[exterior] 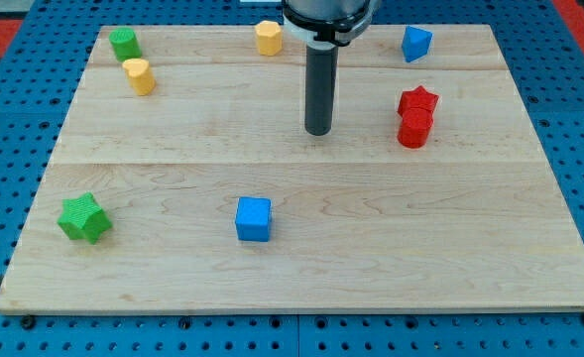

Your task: Slide the blue triangle a bit down

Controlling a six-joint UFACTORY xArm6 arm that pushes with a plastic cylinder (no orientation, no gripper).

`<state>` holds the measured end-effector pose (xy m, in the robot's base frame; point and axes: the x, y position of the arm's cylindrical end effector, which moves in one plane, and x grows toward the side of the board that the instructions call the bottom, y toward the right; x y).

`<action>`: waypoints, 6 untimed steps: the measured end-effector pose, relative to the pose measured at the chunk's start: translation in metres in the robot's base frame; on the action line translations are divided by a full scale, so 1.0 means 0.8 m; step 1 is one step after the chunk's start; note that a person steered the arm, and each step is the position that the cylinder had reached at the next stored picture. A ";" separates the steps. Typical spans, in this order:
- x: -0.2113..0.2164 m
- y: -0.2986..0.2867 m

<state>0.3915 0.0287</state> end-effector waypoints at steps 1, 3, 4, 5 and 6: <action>0.000 0.000; -0.067 -0.020; -0.126 -0.024; -0.200 0.010; -0.249 0.143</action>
